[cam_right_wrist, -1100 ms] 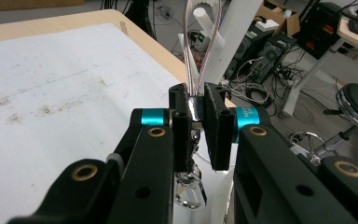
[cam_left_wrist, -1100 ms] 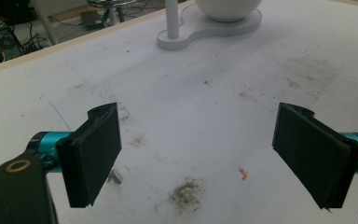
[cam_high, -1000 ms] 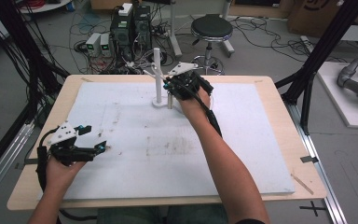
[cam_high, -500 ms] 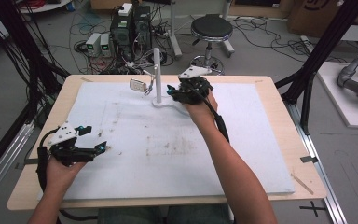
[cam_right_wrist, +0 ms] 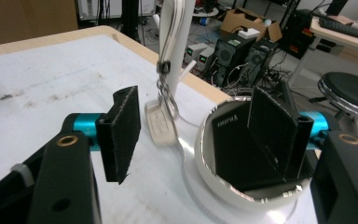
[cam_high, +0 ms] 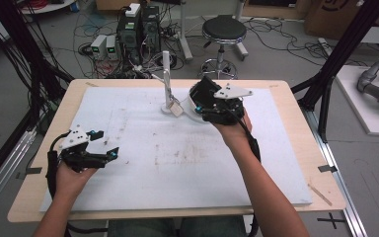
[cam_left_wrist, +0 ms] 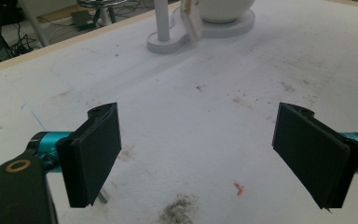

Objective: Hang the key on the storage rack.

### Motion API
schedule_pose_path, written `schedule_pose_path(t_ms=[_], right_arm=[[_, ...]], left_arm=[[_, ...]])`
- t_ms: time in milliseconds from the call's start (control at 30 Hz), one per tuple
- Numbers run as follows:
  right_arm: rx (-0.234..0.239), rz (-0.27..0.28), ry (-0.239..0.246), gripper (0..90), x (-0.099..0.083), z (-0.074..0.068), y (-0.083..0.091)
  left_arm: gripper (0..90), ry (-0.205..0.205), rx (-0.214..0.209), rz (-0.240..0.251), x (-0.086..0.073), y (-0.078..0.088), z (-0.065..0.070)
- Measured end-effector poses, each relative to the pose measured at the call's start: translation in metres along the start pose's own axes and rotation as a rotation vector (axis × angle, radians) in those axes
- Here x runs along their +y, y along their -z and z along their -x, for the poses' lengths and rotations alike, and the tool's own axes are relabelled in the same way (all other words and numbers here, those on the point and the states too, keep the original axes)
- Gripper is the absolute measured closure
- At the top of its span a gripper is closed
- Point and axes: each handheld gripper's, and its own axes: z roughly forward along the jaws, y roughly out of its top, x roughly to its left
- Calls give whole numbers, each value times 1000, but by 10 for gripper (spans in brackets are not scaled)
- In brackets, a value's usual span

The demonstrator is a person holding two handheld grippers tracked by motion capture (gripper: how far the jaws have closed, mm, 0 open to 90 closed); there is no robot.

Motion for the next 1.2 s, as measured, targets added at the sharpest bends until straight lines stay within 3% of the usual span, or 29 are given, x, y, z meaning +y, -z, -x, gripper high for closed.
schedule_pose_path(t_ms=[167,567,900,1200], right_arm=[[-9,21,-33,275,-17,4,20],[-22,23,-112,212,-63,8,44],[-23,5,-149,201,-89,9,47],[-32,-11,-184,201,-96,12,46]], left_arm=[[155,-3,-13,0,3,-7,0],[155,-12,-17,-2,6,-16,2],[155,0,-23,1,3,-18,3],[155,-2,-26,-1,3,-16,3]])
